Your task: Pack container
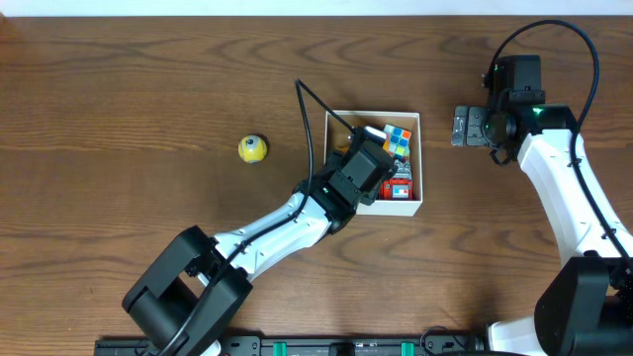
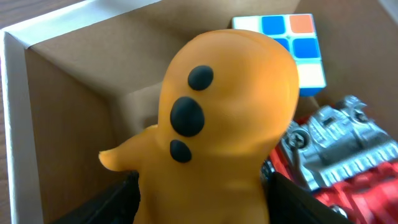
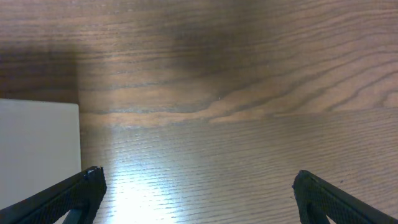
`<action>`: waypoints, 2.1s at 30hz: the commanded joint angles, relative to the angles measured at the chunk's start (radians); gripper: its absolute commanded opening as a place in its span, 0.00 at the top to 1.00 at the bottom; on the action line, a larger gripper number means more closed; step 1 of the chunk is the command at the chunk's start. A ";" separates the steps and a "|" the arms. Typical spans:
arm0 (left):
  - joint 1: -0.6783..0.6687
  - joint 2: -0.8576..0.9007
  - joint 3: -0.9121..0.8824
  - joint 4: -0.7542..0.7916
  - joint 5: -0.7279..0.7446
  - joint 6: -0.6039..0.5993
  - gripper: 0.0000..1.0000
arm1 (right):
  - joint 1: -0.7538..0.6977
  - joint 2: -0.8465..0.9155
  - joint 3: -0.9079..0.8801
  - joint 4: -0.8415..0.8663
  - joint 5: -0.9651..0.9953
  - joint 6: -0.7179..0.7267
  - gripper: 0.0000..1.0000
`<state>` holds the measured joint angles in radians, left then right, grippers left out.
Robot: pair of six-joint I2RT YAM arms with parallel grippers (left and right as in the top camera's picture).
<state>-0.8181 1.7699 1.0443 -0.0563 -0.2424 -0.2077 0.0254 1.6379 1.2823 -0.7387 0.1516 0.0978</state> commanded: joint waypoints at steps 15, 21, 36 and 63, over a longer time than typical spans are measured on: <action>0.003 -0.132 0.017 -0.019 -0.004 0.079 0.94 | -0.003 -0.013 0.016 0.001 0.009 -0.006 0.01; 0.003 -0.185 0.029 -0.103 -0.004 0.061 0.94 | -0.003 -0.013 0.016 0.001 0.009 -0.006 0.01; 0.004 -0.183 0.192 -0.397 0.086 -0.171 0.94 | -0.003 -0.013 0.016 0.001 0.009 -0.006 0.01; 0.150 0.007 0.195 -0.392 0.254 -0.277 0.93 | -0.003 -0.013 0.016 0.001 0.009 -0.006 0.01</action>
<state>-0.6739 1.7569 1.2263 -0.4446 0.0051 -0.4751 0.0254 1.6379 1.2823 -0.7391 0.1516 0.0978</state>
